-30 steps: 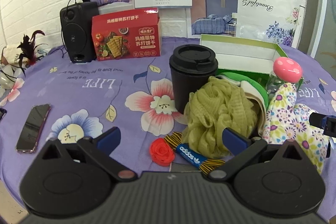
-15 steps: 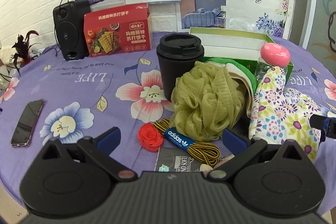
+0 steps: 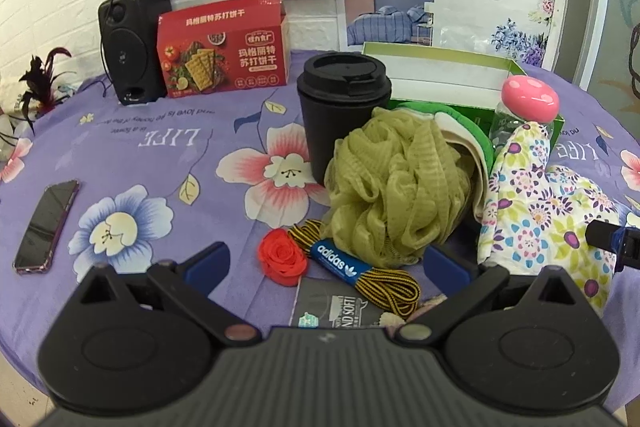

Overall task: Organize soft objects
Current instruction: 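Lower the right gripper onto the floral oven mitt, then close the right gripper on the mitt while the left gripper grasps it too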

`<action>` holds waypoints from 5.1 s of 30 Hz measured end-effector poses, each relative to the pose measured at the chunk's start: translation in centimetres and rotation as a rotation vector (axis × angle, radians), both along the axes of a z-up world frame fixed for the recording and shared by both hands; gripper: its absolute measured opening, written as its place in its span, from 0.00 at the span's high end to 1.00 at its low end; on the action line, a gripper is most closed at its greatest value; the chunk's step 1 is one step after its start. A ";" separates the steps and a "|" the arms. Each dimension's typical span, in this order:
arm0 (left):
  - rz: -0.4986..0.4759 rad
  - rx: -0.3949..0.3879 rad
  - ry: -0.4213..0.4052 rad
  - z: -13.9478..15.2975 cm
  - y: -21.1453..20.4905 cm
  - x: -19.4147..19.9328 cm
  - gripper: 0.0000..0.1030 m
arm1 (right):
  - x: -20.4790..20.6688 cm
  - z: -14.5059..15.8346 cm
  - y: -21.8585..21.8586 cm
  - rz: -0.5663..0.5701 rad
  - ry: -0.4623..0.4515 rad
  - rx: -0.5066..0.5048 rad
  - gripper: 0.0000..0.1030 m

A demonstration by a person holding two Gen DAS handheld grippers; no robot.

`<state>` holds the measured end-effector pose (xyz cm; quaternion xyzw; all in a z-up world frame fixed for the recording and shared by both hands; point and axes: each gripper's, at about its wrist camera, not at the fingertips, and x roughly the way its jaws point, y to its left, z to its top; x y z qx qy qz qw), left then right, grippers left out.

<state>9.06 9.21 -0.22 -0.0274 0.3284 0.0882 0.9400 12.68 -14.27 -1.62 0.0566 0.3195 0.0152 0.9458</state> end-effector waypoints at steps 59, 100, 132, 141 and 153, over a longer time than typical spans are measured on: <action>0.026 0.121 0.067 0.8 5.4 4.2 0.00 | -1.2 2.1 -3.3 -0.048 0.070 -0.121 0.13; -0.578 0.008 0.084 -1.5 -10.7 3.8 0.00 | 9.5 0.0 -1.4 0.056 0.212 0.017 0.12; -0.642 -0.082 0.113 -2.3 -10.8 2.8 0.01 | 10.1 -3.9 -1.0 0.146 0.322 -0.095 0.11; -0.635 -0.115 0.138 -2.7 -11.1 4.0 0.11 | 10.3 -4.0 -1.2 0.168 0.313 -0.087 0.12; -0.648 -0.101 0.117 -1.5 -11.0 2.7 0.65 | 6.9 -1.2 -2.8 0.233 0.121 0.065 0.81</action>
